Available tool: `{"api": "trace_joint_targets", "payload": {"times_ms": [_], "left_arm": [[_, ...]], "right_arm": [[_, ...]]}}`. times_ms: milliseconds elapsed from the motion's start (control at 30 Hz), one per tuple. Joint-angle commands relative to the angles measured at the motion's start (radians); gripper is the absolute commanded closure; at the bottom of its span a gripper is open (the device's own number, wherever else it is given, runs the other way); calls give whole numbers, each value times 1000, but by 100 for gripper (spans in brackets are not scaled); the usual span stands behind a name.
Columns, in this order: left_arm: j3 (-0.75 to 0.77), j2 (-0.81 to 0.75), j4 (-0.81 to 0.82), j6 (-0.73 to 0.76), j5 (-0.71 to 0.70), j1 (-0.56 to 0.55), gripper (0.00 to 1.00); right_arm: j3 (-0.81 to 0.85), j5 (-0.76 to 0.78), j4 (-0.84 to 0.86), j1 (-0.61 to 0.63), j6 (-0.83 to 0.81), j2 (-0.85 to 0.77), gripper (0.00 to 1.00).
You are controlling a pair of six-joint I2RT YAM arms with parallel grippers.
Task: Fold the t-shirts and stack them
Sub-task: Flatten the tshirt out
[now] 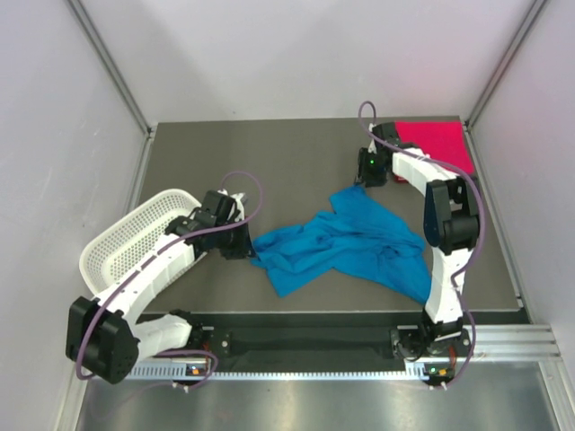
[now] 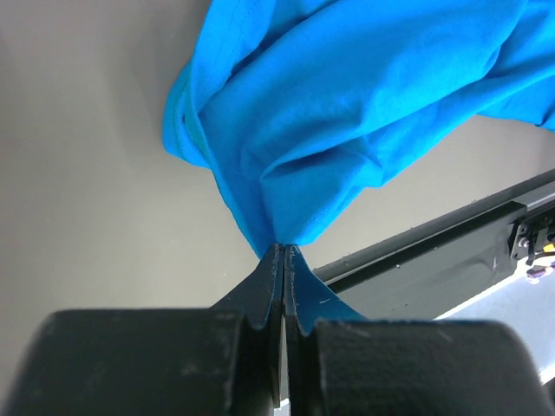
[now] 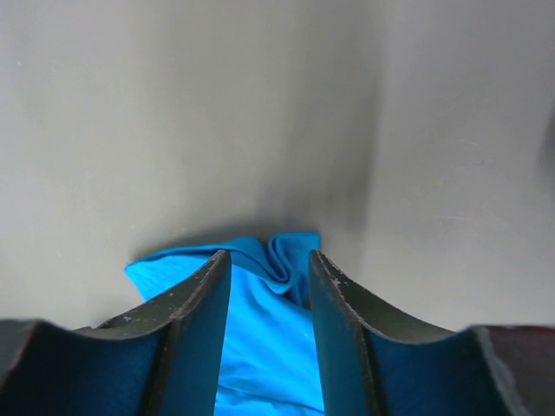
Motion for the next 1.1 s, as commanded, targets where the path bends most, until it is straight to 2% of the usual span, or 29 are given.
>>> {"api": "trace_joint_targets", "payload": {"times_ms": [0, 167, 267, 367, 400, 467, 600, 767, 833, 967, 1067], "left_arm": [[0, 11, 39, 32, -1, -4, 100], [5, 25, 53, 29, 0, -4, 100], [8, 31, 65, 23, 20, -4, 100], [13, 28, 55, 29, 11, -4, 100], [17, 28, 53, 29, 8, -4, 100], [20, 24, 49, 32, -7, -4, 100], [60, 40, 43, 31, -70, -4, 100], [155, 71, -2, 24, -130, -4, 100], [160, 66, 12, 20, -106, -4, 100], [84, 47, 55, 0, 8, -4, 100], [28, 14, 61, -19, 24, -4, 100]], "right_arm": [[1, -36, 38, 4, 43, 15, 59], [-8, -8, 22, 7, 95, 22, 60], [-30, 1, 38, 7, 138, 18, 64], [-30, 10, 53, 8, 151, 21, 83], [-27, 15, 61, 8, 146, 21, 92], [1, 27, 65, 5, 125, 18, 100], [162, 157, -57, 5, -5, -13, 100], [354, 212, -203, 16, -113, -83, 96], [287, 243, -254, 27, -139, -117, 95], [34, 266, -188, 71, -175, -259, 93], [-134, 243, -162, 112, -184, -344, 87]]}}
